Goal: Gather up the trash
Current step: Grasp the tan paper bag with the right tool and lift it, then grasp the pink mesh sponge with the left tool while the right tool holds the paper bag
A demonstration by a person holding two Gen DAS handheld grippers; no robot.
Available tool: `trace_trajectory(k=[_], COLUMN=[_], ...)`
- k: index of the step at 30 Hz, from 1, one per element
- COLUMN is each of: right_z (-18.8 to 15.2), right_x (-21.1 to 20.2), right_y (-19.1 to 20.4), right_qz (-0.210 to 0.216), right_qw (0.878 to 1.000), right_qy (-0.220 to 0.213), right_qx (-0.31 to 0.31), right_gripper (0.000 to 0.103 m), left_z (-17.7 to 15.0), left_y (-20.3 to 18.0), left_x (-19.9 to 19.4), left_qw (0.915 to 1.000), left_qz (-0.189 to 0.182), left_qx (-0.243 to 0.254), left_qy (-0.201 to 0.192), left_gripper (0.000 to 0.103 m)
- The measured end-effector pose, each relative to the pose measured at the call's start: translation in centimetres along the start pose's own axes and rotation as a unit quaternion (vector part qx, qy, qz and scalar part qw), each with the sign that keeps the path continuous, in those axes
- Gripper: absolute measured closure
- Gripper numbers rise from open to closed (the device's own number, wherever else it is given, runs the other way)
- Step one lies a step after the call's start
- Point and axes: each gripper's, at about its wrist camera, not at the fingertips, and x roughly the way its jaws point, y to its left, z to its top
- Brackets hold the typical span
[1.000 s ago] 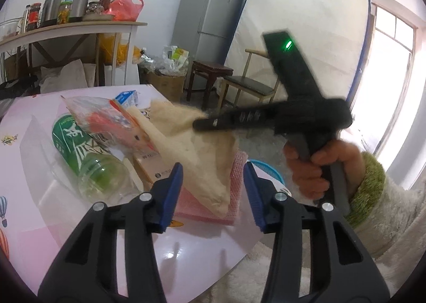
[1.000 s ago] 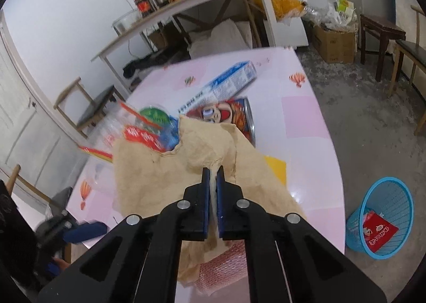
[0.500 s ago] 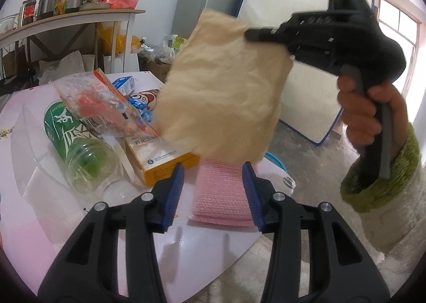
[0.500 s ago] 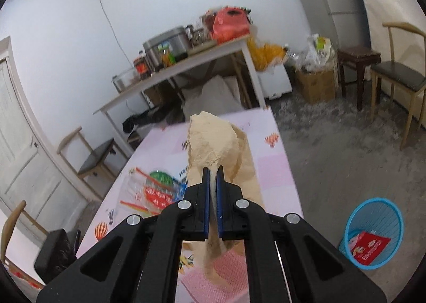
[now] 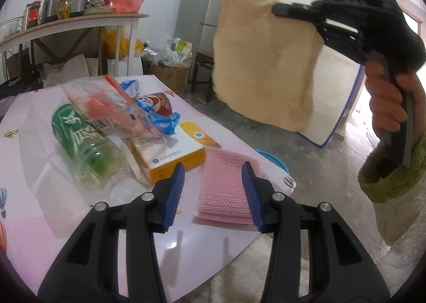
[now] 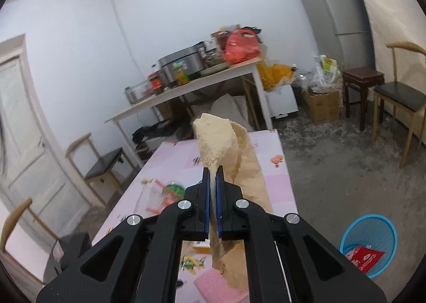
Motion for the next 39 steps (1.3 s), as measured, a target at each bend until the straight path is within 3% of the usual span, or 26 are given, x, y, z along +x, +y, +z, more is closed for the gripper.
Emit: trace_trajectory(k=[7, 13, 19, 25, 27, 29, 33, 35, 39], right_z=[-4.7, -8.5, -11.6, -12.6, -12.3, -11.4, -9.9, -9.9, -11.0], right_x=[2.8, 5.4, 8.0, 8.9, 8.1, 7.0, 5.1, 4.9, 6.4], right_y=[1.8, -1.2, -6.5, -7.2, -7.0, -6.4, -4.5, -3.3, -0.8], right_qz=[0.066, 0.108, 0.052, 0.003, -0.013, -0.031, -0.032, -0.017, -0.019], right_qw=[0.992, 0.972, 0.955, 0.954, 0.96, 0.969, 0.982, 0.982, 0.971], right_qy=[0.109, 0.169, 0.208, 0.235, 0.228, 0.21, 0.182, 0.187, 0.216], right_qx=[0.022, 0.123, 0.205, 0.188, 0.163, 0.123, 0.034, -0.009, -0.098], right_gripper=[0.098, 0.098, 0.098, 0.097, 0.089, 0.068, 0.046, 0.033, 0.026], left_z=[-1.1, -1.7, -1.7, -1.8, -1.7, -1.5, -1.4, -1.4, -1.2], left_y=[0.8, 0.3, -0.2, 0.2, 0.3, 0.4, 0.6, 0.4, 0.8], left_x=[-0.1, 0.0, 1.6, 4.3, 4.6, 5.0, 5.4, 5.6, 5.4], left_qw=[0.9995, 0.9991, 0.9987, 0.9957, 0.9954, 0.9951, 0.9943, 0.9942, 0.9937], left_qz=[0.007, 0.001, -0.017, -0.029, -0.028, -0.028, -0.031, -0.032, -0.037], left_qx=[-0.013, -0.008, -0.006, -0.029, -0.031, -0.034, -0.041, -0.044, -0.055], left_qy=[0.028, 0.041, 0.049, 0.083, 0.086, 0.089, 0.093, 0.093, 0.09], left_gripper=[0.069, 0.071, 0.074, 0.082, 0.083, 0.084, 0.085, 0.085, 0.085])
